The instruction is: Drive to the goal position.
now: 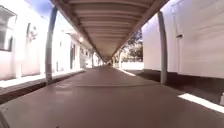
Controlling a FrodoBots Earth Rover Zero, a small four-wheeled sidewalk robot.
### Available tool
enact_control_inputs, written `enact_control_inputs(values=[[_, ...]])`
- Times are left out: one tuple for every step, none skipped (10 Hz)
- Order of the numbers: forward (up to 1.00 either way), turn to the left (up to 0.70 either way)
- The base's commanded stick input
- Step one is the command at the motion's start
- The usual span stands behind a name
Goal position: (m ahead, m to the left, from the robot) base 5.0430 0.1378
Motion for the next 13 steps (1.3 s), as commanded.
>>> enact_control_inputs(values=[[0.5,0.0],[0.5,0.0],[0.5,0.0],[0.5,0.0],[0.5,0.0],[0.5,0.0],[0.5,0.0],[0.5,0.0],[0.5,0.0],[0.5,0.0],[0.5,0.0],[0.5,0.0],[0.5,0.0]])
